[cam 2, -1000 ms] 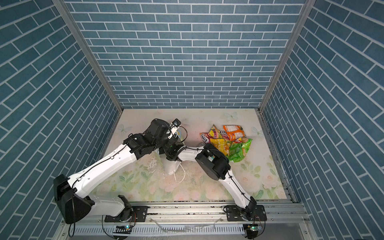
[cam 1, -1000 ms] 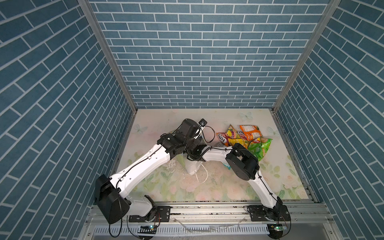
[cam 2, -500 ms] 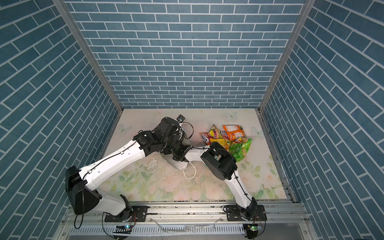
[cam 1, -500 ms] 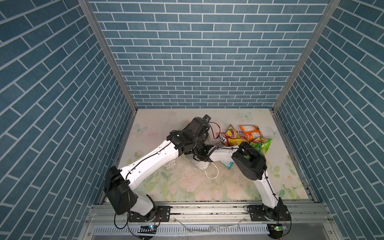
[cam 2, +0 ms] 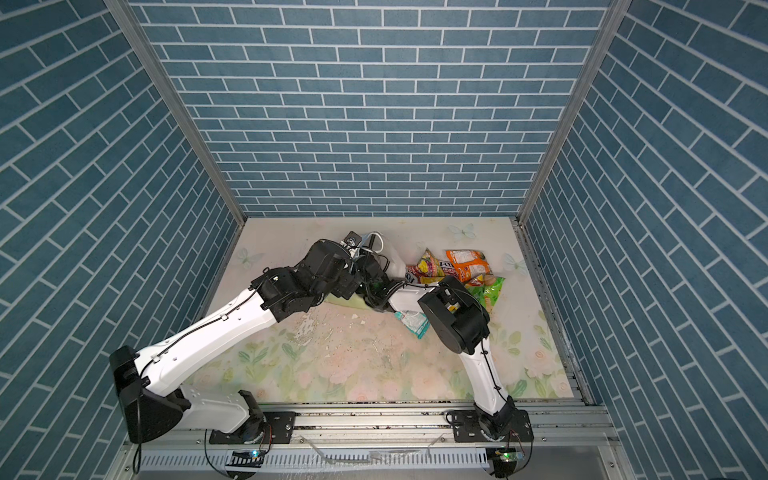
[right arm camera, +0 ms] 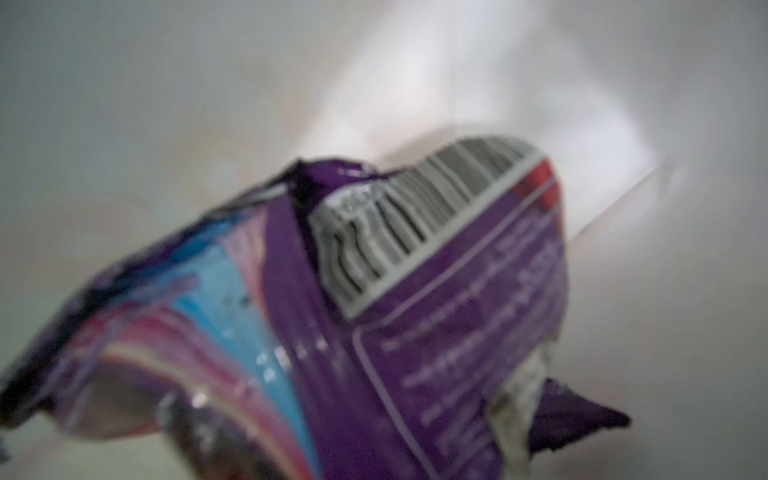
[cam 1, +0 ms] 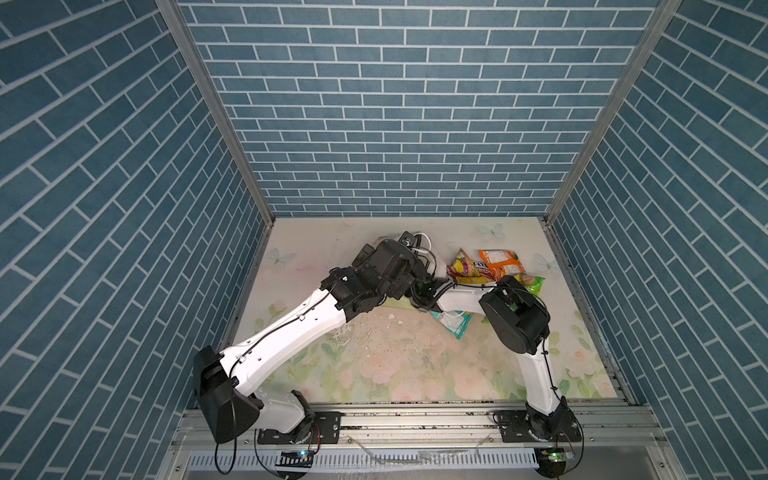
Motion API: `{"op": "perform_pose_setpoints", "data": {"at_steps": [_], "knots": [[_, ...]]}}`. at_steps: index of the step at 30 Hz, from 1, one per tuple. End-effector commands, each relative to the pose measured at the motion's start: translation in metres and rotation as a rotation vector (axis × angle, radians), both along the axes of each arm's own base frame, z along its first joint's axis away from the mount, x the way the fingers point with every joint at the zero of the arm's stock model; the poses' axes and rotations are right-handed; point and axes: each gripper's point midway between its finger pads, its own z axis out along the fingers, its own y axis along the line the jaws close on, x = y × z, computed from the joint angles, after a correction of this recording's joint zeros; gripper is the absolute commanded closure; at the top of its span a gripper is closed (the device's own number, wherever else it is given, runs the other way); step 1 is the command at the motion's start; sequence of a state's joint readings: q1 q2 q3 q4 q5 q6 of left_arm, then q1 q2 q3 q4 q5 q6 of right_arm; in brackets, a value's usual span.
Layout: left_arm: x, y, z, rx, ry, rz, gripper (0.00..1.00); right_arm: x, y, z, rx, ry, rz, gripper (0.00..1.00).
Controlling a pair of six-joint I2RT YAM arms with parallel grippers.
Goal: Take the snacks out of the paper bag
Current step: 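Lift the purple packet up toward the bag opening with the right gripper, then pull the purple packet out onto the snack pile while the left gripper lowers the bag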
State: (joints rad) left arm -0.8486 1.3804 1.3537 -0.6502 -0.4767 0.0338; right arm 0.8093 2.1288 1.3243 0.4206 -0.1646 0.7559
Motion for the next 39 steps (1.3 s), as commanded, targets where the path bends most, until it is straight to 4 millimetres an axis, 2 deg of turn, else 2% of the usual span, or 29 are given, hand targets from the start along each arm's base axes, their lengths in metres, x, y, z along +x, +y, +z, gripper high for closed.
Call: {"op": "perform_pose_setpoints", "data": {"at_steps": [1, 7, 12, 15, 20, 29, 35, 39], "knots": [[-0.012, 0.004, -0.013, -0.030, 0.066, 0.025, 0.00, 0.005, 0.002, 0.056, 0.176, -0.023, 0.037, 1.00], [-0.002, 0.000, -0.022, -0.042, 0.084, 0.097, 0.01, 0.003, -0.004, 0.062, 0.187, -0.030, 0.037, 1.00], [0.013, 0.014, -0.019, 0.059, 0.048, 0.217, 0.00, -0.002, -0.012, 0.078, 0.198, -0.055, 0.028, 1.00], [0.020, 0.018, -0.015, 0.091, 0.026, 0.263, 0.00, -0.004, -0.020, 0.093, 0.190, -0.091, 0.018, 1.00], [0.028, 0.020, -0.006, 0.119, -0.006, 0.300, 0.00, -0.008, -0.033, 0.107, 0.162, -0.120, -0.011, 1.00], [0.046, 0.029, -0.014, 0.160, 0.006, 0.337, 0.00, -0.008, -0.062, 0.108, 0.075, -0.125, -0.087, 1.00], [0.065, 0.033, -0.011, 0.129, 0.009, 0.326, 0.00, -0.019, -0.080, 0.119, 0.023, -0.144, -0.093, 1.00], [0.080, 0.036, -0.015, 0.107, 0.048, 0.318, 0.00, -0.038, -0.090, 0.123, 0.029, -0.117, -0.069, 1.00]]}}
